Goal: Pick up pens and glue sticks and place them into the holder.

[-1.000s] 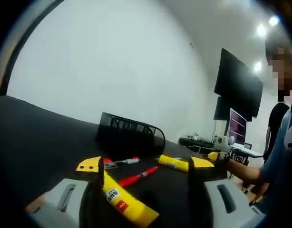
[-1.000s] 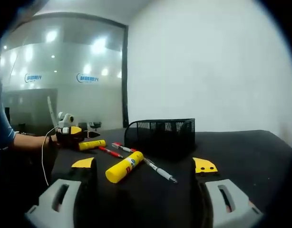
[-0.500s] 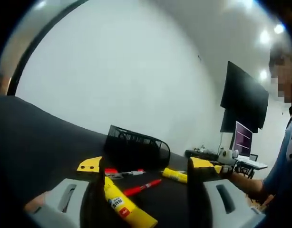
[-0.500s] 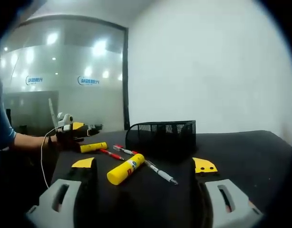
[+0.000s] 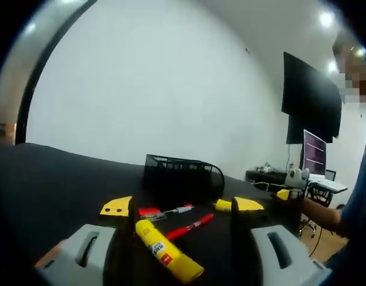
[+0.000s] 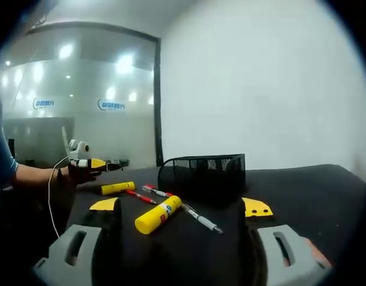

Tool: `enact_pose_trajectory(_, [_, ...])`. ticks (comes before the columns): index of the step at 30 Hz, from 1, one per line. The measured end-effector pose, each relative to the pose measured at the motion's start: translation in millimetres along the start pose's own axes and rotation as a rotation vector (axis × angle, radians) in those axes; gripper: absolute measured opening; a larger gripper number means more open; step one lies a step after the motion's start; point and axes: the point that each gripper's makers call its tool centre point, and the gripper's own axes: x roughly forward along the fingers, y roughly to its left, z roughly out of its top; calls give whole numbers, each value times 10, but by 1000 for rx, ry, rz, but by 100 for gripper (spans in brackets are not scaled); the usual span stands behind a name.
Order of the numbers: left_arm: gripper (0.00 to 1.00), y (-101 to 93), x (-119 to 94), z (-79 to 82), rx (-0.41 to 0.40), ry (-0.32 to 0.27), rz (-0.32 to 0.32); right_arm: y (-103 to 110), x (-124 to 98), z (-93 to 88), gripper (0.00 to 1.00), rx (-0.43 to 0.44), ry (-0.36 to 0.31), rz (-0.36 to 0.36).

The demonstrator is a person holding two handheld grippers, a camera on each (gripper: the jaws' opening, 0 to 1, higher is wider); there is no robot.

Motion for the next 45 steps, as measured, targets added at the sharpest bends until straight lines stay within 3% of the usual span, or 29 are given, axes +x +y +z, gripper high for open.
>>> enact_pose_trajectory(6, [66, -80, 4, 109, 23, 3, 29, 13, -5, 4, 74, -4, -2, 6])
enact_pose_trajectory(12, [65, -139, 64, 30, 46, 55, 25, 32, -6, -1, 74, -9, 1, 12])
enact_pose_trajectory(18, [46, -218, 167, -43, 100, 134, -28, 44, -8, 4, 73, -11, -1, 19])
enact_pose_trajectory(23, [34, -434, 284, -206, 176, 271, -123, 45, -10, 6, 72, -13, -1, 23])
enact_pose_trajectory(29, [29, -473, 406, -386, 279, 441, -169, 54, -14, 11, 72, -12, -3, 27])
enact_pose_trajectory(33, [28, -419, 522, -394, 310, 498, -205, 57, -15, 10, 71, -11, -3, 28])
enact_pose_trajectory(38, [27, -584, 597, -578, 384, 614, -251, 68, -15, 6, 71, -14, -1, 32])
enact_pose_trajectory(45, [27, -602, 681, -755, 486, 735, -300, 86, -16, -2, 70, -20, 4, 38])
